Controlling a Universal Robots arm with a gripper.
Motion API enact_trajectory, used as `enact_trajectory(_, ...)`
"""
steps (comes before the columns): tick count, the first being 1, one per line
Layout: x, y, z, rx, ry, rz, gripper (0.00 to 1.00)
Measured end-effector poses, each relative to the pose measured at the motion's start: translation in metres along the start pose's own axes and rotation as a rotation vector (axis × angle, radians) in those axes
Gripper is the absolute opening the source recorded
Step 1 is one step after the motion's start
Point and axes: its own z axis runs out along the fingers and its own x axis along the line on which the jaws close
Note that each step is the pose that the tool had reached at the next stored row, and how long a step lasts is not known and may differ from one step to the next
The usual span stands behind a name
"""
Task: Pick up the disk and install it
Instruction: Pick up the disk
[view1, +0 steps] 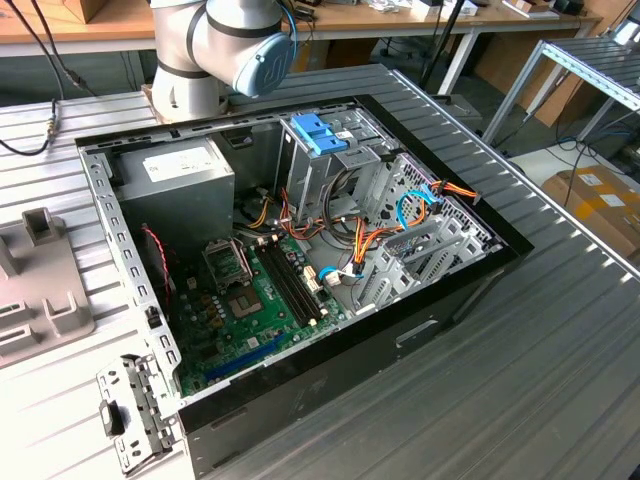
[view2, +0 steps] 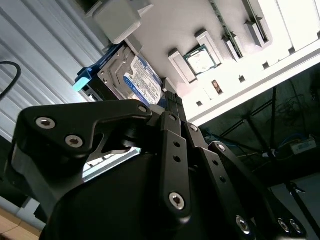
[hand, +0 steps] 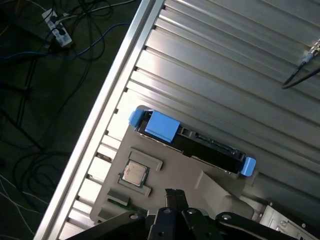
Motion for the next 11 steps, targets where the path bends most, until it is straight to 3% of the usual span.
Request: enact_trajectory(11, 0.0000, 0.0000, 0.0000, -0.0022, 0.0029, -0.089, 0.11)
